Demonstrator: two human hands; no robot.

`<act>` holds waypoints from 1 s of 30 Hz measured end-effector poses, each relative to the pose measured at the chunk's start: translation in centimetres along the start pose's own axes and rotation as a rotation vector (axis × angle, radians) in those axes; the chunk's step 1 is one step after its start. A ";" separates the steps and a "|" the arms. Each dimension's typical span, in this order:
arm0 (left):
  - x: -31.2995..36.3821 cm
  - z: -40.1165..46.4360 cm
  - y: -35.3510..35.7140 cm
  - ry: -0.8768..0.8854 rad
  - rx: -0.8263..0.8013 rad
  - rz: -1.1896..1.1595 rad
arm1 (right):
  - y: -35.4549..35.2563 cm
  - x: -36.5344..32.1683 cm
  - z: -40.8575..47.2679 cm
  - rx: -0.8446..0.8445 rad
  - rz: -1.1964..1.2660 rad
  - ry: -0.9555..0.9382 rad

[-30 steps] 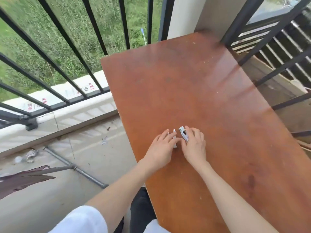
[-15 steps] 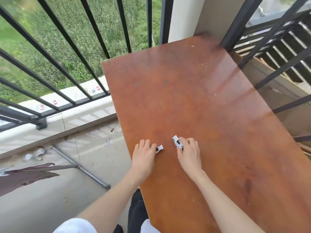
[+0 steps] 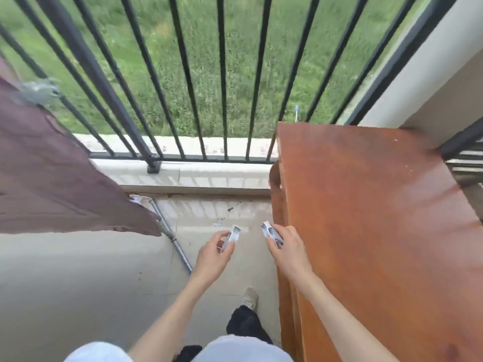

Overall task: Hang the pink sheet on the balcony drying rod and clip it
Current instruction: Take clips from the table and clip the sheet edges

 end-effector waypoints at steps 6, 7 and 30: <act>-6.3 -6.7 -19.1 -0.063 0.379 -0.242 | 8.5 -18.4 -2.5 -0.152 -0.132 -0.333; -7.7 -8.1 -22.3 -0.071 0.432 -0.290 | 10.1 -21.8 -3.4 -0.171 -0.124 -0.384; -30.2 -25.1 -68.6 -0.261 1.236 -0.765 | 49.2 -71.4 -15.0 -0.856 -0.150 -0.996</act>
Point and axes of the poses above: each hand's wrist, its own z-axis towards the middle knuckle, its own y-axis out of the palm, x = y × z, the point moved 3 cm from there along z, towards the middle knuckle, and after that the axes turned 8 degrees about -z, right-handed, at the moved point
